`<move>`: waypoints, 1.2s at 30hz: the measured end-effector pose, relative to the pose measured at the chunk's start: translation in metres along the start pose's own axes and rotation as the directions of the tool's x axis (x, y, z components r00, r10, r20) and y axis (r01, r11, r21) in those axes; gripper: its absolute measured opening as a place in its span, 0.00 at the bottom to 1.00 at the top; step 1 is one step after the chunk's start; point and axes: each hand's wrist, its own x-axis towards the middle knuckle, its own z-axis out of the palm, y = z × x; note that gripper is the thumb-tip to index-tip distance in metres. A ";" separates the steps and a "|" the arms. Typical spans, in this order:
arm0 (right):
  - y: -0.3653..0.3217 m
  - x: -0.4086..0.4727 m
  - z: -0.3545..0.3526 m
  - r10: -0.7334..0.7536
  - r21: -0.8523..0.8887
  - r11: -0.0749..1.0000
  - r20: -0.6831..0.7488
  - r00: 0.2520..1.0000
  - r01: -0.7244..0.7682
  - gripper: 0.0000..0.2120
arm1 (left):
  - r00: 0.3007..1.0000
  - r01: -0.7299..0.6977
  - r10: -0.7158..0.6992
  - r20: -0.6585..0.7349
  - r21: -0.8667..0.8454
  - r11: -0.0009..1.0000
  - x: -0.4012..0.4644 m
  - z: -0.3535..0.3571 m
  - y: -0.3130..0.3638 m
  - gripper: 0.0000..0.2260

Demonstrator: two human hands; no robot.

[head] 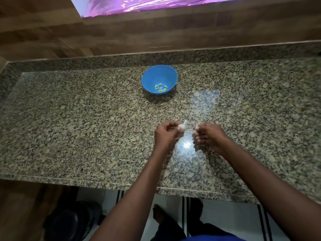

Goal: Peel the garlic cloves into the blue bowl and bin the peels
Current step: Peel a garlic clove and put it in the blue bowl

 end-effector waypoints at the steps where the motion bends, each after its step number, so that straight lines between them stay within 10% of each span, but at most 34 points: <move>1: -0.001 0.000 -0.002 0.008 0.011 1.000 0.010 1.000 -0.008 0.09 | 0.998 -0.049 0.052 -0.039 0.090 0.995 0.003 0.001 0.000 0.08; 10: 0.003 -0.003 -0.017 -0.012 0.010 1.000 0.097 0.995 0.011 0.11 | 0.917 -0.286 0.395 -0.048 0.609 0.739 0.019 0.010 -0.022 0.13; 25: -0.002 0.007 -0.019 0.051 -0.369 0.929 0.046 0.998 -0.030 0.03 | 0.864 -0.400 0.442 0.242 0.863 0.310 -0.032 0.012 -0.089 0.23; 36: -0.021 0.023 -0.001 0.248 -0.449 0.862 -0.029 0.968 -0.234 0.06 | 0.851 -0.392 0.456 0.261 0.893 0.220 -0.031 0.010 -0.091 0.24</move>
